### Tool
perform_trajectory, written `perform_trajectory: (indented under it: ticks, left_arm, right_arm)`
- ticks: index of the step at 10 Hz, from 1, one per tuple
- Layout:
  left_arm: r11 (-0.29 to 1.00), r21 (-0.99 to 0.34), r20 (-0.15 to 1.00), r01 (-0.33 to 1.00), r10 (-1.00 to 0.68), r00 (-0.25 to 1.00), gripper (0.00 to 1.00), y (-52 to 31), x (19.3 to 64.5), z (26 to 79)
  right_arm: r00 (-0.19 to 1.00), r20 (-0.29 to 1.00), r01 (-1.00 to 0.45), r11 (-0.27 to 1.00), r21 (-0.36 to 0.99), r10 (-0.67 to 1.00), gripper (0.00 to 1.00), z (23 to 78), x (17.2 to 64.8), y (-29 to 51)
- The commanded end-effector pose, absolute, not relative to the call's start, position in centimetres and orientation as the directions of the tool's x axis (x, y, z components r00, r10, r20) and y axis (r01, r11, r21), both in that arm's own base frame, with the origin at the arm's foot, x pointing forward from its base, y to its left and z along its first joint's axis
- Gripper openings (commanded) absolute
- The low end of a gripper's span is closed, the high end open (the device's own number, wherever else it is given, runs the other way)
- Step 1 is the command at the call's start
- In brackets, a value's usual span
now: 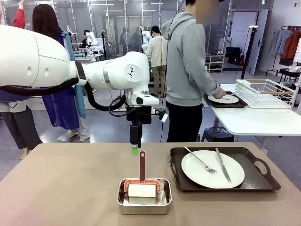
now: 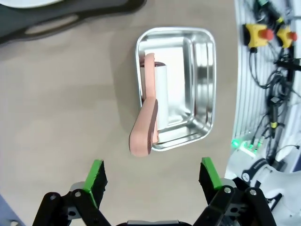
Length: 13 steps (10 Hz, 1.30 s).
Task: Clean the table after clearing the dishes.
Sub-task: When the left (or right) Handle tray is removed, use the left hand (or right hand) to clean the left (or right) side of the table with the Lint Roller.
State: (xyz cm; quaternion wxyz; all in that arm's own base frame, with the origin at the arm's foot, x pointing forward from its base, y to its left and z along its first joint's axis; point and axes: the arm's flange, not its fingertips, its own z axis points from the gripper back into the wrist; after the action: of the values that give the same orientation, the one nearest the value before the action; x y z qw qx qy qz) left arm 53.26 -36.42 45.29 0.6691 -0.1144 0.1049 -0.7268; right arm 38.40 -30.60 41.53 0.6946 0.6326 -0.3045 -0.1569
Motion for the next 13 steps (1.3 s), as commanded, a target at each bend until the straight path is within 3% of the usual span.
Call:
perform_trajectory:
  ticks: [1,8,9,10,11,12,13]
  left_arm:
    - [-0.047,-0.322,0.065,0.946,-0.998,-0.027,1.0,-36.5,52.5,44.1]
    - [0.052,-0.305,0.058,0.951,-0.996,0.073,1.0,-38.3,51.3,40.1]
    - [0.049,-0.3,0.05,0.953,-0.997,0.067,0.77,-38.1,51.1,40.1]
    - [0.053,-0.288,0.041,0.956,-0.997,0.068,0.76,-38.1,50.8,40.3]
    - [0.051,-0.284,0.033,0.957,-0.997,0.063,0.49,-38.1,50.7,40.3]
    - [0.046,-0.274,0.006,0.961,-0.999,0.049,0.49,-38.0,50.4,40.3]
    - [0.048,-0.283,0.007,0.958,-0.999,0.052,0.24,-37.8,50.6,40.2]
  right_arm:
    - [0.769,0.226,-0.168,0.153,0.974,-0.597,1.0,41.8,37.9,-30.2]
    - [0.769,0.226,-0.168,0.153,0.974,-0.597,1.0,41.8,37.9,-30.2]
    - [0.769,0.226,-0.168,0.153,0.974,-0.597,1.0,41.8,37.9,-30.2]
    - [0.769,0.226,-0.168,0.153,0.974,-0.597,1.0,41.8,37.9,-30.2]
    - [0.769,0.226,-0.168,0.153,0.974,-0.597,1.0,41.8,37.9,-30.2]
    - [0.769,0.226,-0.168,0.153,0.974,-0.597,1.0,41.8,37.9,-30.2]
    - [0.769,0.226,-0.168,0.153,0.974,-0.597,1.0,41.8,37.9,-30.2]
